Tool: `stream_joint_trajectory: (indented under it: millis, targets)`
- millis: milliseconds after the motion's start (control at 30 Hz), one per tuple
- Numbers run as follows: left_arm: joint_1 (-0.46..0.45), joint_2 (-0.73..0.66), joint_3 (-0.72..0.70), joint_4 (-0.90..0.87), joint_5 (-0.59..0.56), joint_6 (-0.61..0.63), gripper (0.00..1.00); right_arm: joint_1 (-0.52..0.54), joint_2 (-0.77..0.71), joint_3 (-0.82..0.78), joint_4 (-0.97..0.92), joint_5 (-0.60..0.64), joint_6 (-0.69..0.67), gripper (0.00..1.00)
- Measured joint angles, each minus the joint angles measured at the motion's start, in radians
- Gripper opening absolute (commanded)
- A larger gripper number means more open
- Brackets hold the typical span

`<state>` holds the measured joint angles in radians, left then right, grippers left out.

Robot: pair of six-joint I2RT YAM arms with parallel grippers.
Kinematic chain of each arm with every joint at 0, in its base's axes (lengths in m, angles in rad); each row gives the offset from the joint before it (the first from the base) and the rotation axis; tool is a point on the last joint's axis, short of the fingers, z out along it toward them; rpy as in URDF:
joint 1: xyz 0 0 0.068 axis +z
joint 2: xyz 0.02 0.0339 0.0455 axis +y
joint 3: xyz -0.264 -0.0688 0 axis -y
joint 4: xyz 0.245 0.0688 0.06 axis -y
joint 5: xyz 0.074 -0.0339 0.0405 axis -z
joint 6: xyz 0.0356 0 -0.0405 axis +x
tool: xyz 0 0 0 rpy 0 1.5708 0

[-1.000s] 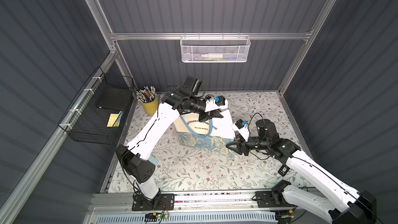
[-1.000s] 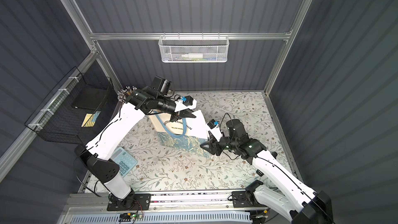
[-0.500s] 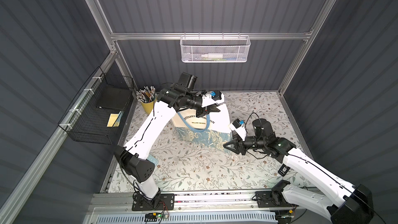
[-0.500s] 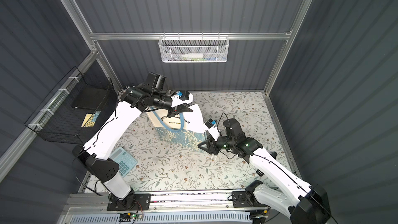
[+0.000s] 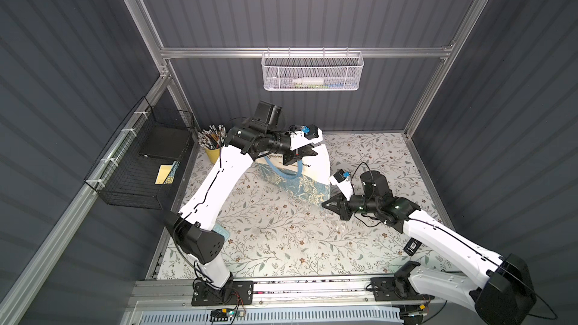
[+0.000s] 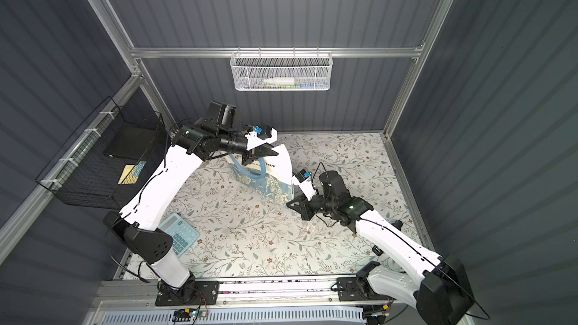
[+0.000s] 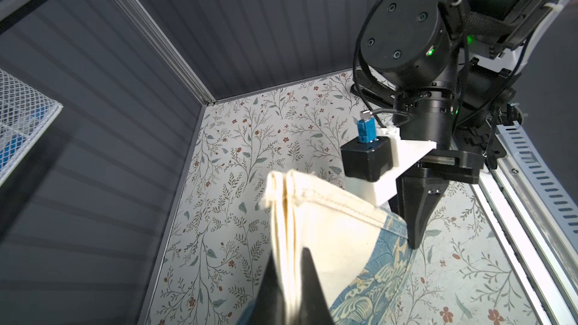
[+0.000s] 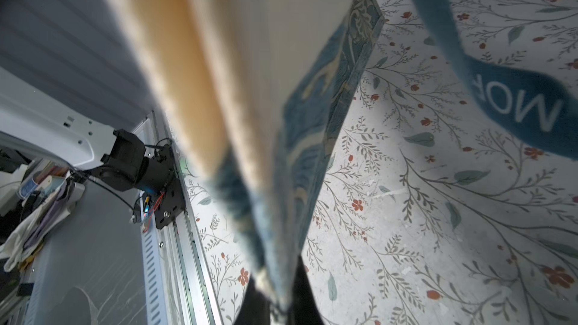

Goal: Put away the canvas bag
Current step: Press the canvas bag.

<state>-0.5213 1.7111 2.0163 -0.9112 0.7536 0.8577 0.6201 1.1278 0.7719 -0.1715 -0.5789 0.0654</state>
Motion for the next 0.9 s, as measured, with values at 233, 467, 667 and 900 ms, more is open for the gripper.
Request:
stream_joint_trajectory:
  millis: [233, 467, 667, 900]
  targets:
    - [-0.002, 0.000, 0.002, 0.022, -0.020, -0.024, 0.00, 0.001, -0.014, -0.006, 0.016, -0.014, 0.053, 0.00]
    - [-0.022, -0.003, -0.033, 0.085, -0.088, -0.048, 0.00, 0.006, -0.085, -0.013, 0.010, -0.219, 0.203, 0.00]
    - [-0.039, 0.041, -0.059, 0.131, -0.112, -0.060, 0.00, 0.016, -0.153, -0.011, 0.016, -0.320, 0.346, 0.00]
    - [-0.055, 0.142, -0.080, 0.162, -0.169, -0.058, 0.00, 0.009, -0.130, -0.011, 0.059, -0.336, 0.459, 0.00]
